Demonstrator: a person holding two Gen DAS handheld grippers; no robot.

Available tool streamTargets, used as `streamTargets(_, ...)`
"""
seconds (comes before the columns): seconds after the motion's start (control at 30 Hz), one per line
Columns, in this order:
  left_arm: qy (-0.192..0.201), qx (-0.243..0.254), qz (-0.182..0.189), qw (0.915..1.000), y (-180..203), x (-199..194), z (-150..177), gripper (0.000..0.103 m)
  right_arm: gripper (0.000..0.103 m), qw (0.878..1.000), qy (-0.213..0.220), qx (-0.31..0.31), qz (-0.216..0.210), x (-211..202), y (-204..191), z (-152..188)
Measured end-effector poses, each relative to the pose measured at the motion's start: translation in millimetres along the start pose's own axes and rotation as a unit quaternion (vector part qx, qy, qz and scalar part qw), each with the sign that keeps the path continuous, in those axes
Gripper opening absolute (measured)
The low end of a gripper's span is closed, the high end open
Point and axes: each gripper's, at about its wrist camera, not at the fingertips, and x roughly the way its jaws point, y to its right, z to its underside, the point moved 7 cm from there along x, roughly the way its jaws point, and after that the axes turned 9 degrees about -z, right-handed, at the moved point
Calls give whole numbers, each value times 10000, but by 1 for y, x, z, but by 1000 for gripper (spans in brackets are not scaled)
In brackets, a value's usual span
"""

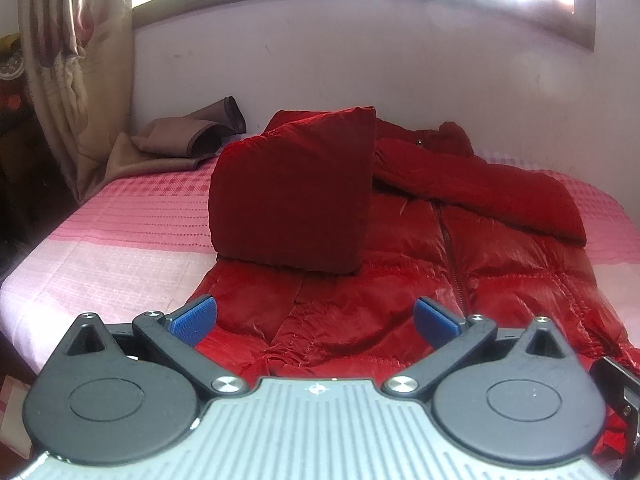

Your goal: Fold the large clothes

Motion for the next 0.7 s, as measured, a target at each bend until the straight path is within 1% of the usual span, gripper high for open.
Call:
streamTargets(0.3, -52, 20, -7, 10000, 2, 5, -1, 103, 103, 10000, -46, 44, -60, 6, 0, 2)
streamTargets(0.4, -96, 23, -21, 9999, 2, 7, 1, 103, 103, 10000, -87, 33, 12, 9, 1, 3)
streamTargets(0.5, -146, 27, -11, 9999, 2, 7, 2, 103, 103, 9999, -115, 55, -2, 10, 2, 5)
streamTargets(0.7, -188, 67, -10, 9998, 2, -2, 6, 103, 103, 9994, -259, 50, 237, 8, 6, 11)
